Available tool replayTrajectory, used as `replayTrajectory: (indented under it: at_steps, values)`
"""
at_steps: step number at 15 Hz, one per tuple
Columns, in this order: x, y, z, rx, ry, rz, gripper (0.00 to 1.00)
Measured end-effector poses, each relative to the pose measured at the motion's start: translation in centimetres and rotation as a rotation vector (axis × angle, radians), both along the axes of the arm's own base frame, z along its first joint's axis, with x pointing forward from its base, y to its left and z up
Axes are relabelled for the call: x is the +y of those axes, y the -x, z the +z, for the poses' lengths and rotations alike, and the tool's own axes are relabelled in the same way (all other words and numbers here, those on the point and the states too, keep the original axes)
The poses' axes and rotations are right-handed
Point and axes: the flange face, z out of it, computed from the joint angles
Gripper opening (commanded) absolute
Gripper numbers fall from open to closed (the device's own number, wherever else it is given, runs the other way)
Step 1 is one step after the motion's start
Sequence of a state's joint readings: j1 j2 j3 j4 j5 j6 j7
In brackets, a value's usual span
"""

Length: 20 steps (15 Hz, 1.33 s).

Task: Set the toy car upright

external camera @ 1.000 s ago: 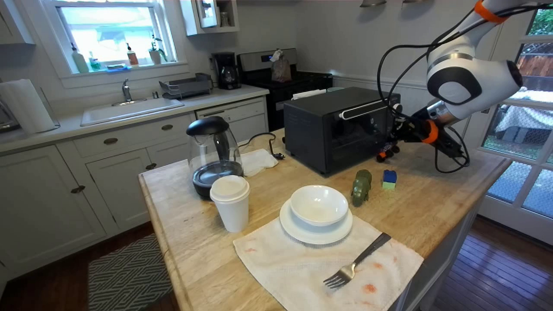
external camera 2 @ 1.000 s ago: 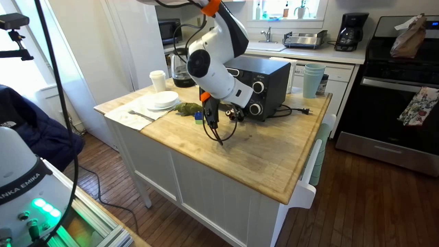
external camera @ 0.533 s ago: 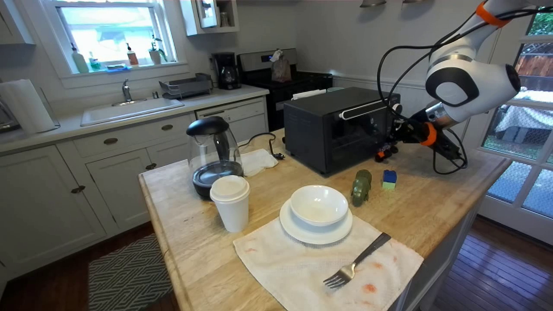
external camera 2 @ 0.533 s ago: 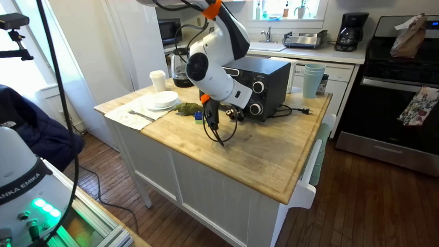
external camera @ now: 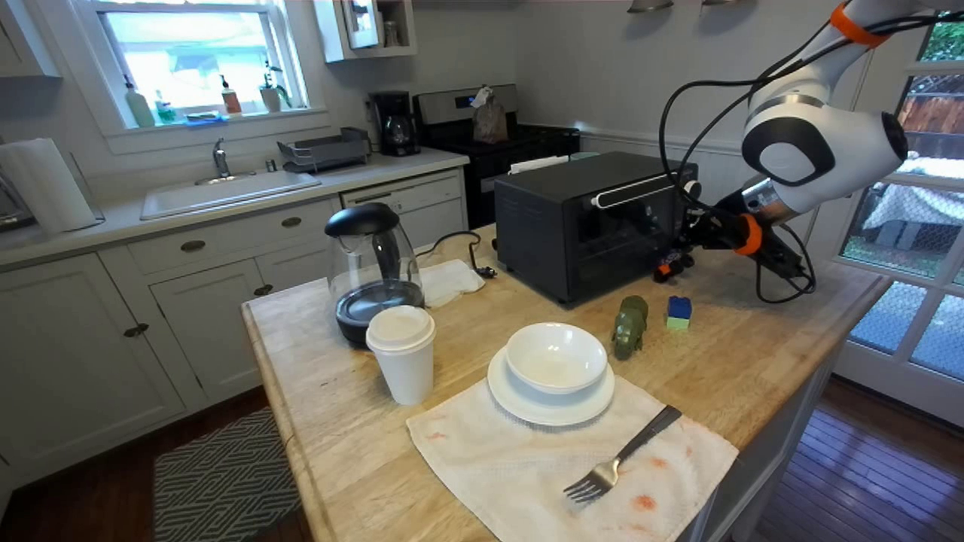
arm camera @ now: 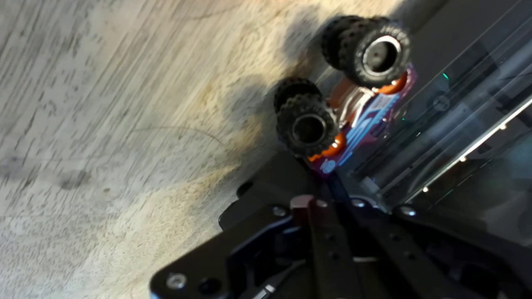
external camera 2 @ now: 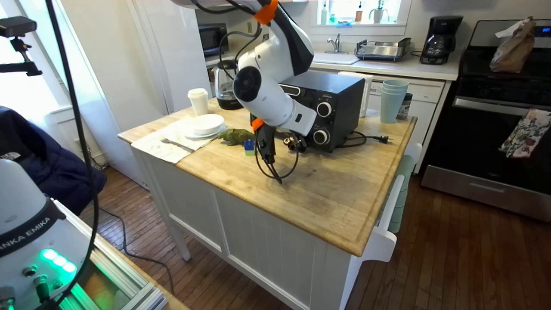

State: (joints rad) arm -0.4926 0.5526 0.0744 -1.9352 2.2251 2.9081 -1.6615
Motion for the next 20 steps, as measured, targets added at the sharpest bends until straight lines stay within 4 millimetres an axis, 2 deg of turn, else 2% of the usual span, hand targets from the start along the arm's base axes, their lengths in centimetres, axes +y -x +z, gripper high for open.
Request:
replayTrajectory:
  at_steps: [10,13,20]
  values:
    - [0.43,-0.14,0.4,0.008,0.016,0.035,0.03]
    - [0.74,0.0,0.49,0.018,0.02,0.059,0.0]
    - [0.61,0.11,1.01,0.021,0.035,0.075,0.0]
